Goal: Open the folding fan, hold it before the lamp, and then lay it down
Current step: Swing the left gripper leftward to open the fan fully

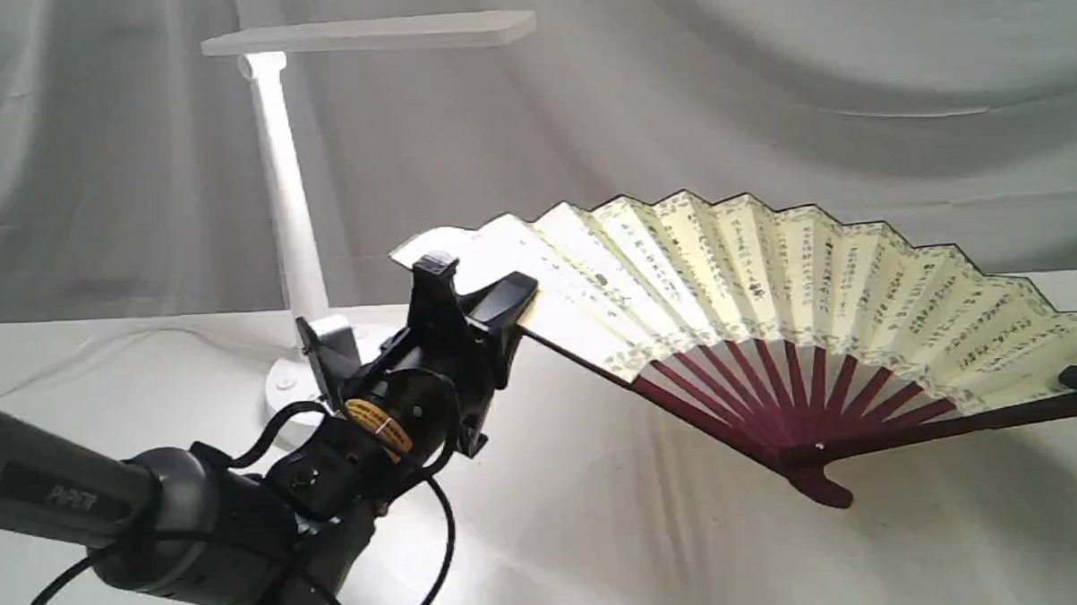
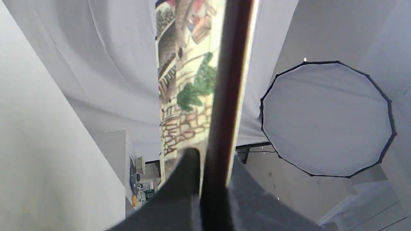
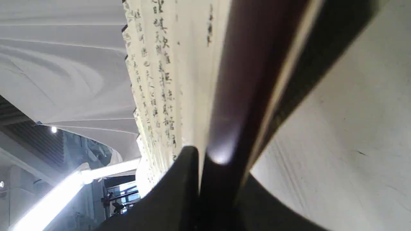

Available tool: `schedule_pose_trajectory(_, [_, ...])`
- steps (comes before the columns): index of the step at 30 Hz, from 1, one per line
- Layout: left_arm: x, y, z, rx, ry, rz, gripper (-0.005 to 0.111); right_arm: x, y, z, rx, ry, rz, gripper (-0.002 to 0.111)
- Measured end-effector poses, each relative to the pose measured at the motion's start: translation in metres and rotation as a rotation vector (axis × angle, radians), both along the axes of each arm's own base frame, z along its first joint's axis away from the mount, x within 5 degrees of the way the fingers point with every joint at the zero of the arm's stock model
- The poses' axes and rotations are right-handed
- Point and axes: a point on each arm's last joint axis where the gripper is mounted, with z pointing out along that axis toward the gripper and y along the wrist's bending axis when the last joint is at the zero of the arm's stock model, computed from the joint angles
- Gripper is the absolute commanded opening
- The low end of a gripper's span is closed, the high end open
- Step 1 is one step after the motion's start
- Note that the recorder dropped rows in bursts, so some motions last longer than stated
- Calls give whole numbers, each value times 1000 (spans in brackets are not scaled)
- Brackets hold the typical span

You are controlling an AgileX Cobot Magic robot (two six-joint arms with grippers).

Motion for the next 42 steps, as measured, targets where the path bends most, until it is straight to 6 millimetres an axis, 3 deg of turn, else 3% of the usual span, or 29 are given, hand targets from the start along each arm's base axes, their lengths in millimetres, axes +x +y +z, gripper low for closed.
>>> schedule_pose_trajectory(6, [-3, 3, 3, 2, 2, 7, 0, 0, 1, 3, -4, -9, 1, 0])
schedule_pose_trajectory(15, [-32, 27, 14, 13, 54, 94, 0, 5, 12, 18, -38, -70, 41, 0])
schedule_pose_trajectory(24, [-67, 56, 15, 14, 139, 189, 0, 20, 42, 29, -55, -98, 126, 0])
schedule_pose_trajectory(34, [-104, 87, 29, -17, 174, 287, 0, 27, 75, 60, -106, -185, 203, 0])
schedule_pose_trajectory(42, [-113, 101, 48, -81, 146, 361, 0, 34, 100, 84, -97, -262, 207, 0])
